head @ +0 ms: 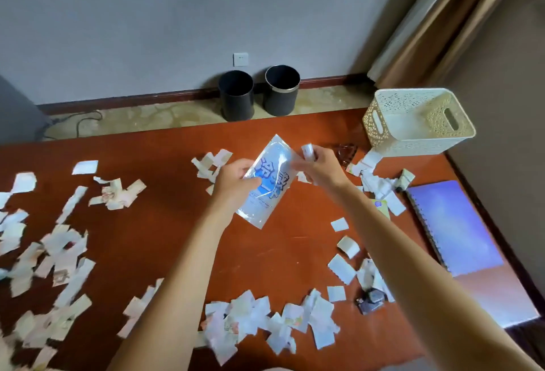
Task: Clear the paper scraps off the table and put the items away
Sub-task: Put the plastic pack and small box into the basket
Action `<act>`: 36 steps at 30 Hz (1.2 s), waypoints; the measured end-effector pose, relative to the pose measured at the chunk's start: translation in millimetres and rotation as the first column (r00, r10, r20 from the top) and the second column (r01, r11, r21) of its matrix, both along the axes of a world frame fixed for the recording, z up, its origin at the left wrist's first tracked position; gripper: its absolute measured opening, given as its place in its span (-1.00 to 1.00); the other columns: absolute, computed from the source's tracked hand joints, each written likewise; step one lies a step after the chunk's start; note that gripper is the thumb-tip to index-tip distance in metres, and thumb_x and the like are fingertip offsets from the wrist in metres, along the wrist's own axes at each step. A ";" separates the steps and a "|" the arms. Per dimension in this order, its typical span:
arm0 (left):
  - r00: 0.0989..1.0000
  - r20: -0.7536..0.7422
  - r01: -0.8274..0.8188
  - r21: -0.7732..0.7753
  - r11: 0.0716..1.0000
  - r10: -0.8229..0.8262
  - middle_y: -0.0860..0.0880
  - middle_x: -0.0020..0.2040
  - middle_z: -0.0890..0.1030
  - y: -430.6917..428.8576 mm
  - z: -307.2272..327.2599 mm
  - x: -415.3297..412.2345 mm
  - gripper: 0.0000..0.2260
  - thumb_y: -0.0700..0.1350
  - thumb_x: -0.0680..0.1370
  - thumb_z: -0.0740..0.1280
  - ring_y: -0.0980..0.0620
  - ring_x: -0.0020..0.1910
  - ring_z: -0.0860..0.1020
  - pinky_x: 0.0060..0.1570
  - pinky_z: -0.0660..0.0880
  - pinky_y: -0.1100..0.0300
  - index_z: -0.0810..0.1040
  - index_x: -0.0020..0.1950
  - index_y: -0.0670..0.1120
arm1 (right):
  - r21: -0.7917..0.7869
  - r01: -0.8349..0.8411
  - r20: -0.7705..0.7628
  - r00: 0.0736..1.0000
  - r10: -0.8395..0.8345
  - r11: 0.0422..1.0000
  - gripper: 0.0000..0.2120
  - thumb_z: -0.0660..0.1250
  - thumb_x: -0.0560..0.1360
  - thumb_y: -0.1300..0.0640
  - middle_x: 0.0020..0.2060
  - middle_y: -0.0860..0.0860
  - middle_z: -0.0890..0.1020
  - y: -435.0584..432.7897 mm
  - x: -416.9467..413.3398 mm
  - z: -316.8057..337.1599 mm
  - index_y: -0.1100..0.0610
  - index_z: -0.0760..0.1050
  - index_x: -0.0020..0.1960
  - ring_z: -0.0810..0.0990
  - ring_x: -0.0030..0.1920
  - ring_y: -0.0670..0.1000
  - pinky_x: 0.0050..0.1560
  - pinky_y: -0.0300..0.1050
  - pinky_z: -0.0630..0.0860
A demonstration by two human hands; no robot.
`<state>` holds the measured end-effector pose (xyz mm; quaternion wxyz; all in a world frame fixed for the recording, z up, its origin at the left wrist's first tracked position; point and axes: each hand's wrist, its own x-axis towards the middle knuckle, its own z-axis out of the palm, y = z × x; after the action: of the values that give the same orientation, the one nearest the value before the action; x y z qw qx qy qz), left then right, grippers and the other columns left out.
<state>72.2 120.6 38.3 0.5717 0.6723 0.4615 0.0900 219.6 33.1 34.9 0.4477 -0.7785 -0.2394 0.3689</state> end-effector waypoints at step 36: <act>0.790 -0.490 0.466 0.092 0.880 -0.367 -0.22 0.14 0.53 -90.3 -84.4 438.0 -0.77 -0.33 0.55 0.17 -0.16 0.05 0.54 -0.15 0.43 0.10 0.46 0.18 -0.26 | -0.742 0.085 0.406 0.846 0.345 0.665 -0.73 0.10 0.57 0.26 0.24 0.19 0.51 -119.7 404.9 -72.8 0.29 0.44 0.21 0.56 0.16 0.18 0.10 -0.02 0.53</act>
<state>510.2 30.3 -46.1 0.3782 0.8157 0.4104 -0.1523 624.5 -86.6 -37.8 -0.0142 -0.9401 -0.2379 0.2437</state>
